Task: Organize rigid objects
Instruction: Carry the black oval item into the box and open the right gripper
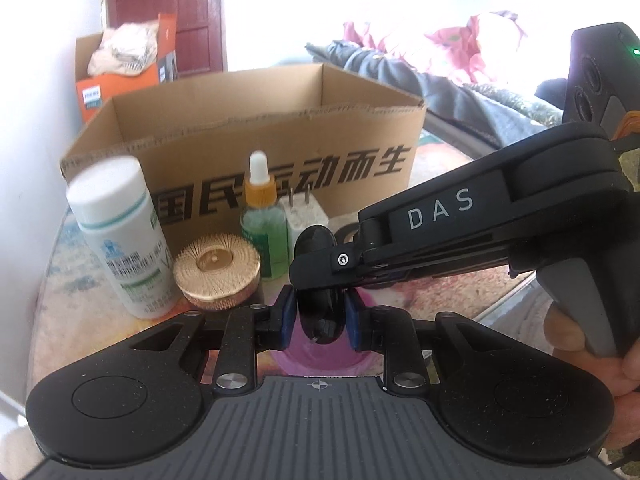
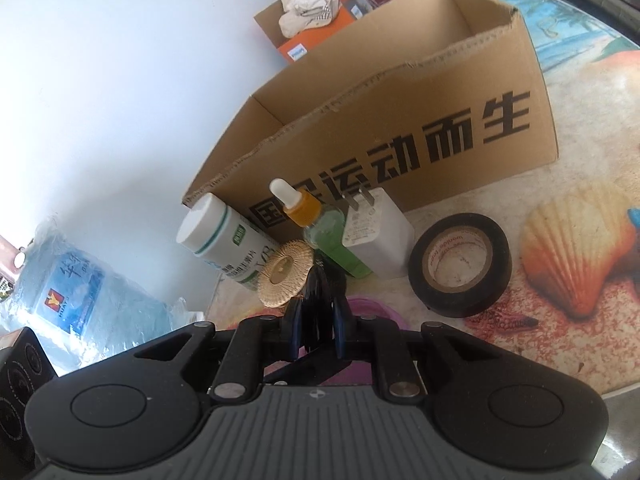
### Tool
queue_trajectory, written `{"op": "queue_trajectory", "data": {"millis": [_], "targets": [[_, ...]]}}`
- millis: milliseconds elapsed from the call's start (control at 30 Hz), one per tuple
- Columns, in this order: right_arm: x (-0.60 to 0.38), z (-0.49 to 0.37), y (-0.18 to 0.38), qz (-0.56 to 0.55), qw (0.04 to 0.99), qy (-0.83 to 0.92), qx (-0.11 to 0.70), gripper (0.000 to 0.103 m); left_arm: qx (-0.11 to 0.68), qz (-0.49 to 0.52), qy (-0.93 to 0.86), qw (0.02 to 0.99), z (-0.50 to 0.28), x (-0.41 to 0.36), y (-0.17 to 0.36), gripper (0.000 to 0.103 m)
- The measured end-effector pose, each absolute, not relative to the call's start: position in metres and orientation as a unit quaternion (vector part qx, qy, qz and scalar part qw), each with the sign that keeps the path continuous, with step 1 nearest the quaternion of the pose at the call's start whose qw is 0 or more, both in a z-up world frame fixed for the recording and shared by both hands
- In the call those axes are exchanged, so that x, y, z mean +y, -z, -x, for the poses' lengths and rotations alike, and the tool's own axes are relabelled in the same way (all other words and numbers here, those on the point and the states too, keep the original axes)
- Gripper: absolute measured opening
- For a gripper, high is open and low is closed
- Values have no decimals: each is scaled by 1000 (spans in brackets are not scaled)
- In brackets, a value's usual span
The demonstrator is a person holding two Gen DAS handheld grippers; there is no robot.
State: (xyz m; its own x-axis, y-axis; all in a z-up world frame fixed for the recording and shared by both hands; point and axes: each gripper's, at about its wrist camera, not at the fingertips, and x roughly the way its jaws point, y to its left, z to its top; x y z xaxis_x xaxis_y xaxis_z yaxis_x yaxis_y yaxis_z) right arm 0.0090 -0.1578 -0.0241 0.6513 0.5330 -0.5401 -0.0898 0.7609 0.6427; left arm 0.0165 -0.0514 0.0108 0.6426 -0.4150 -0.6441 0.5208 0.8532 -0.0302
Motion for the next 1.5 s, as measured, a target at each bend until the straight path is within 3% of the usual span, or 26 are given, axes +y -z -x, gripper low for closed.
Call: {"op": "queue_trajectory", "data": {"millis": [533, 833, 1033, 1500], "targets": [[-141, -3, -89, -221, 909, -237, 263, 18, 230, -66, 239, 941, -6, -38, -108, 24], [-137, -76, -138, -202, 898, -271, 282, 18, 236, -44, 225, 944, -71, -30, -144, 25], [-135, -141, -119, -228, 865, -276, 353, 18, 292, -38, 212, 932, -118, -27, -128, 25], [-121, -268, -11, -292, 743, -270, 538, 18, 450, -47, 180, 874, -200, -6, -65, 25]]}}
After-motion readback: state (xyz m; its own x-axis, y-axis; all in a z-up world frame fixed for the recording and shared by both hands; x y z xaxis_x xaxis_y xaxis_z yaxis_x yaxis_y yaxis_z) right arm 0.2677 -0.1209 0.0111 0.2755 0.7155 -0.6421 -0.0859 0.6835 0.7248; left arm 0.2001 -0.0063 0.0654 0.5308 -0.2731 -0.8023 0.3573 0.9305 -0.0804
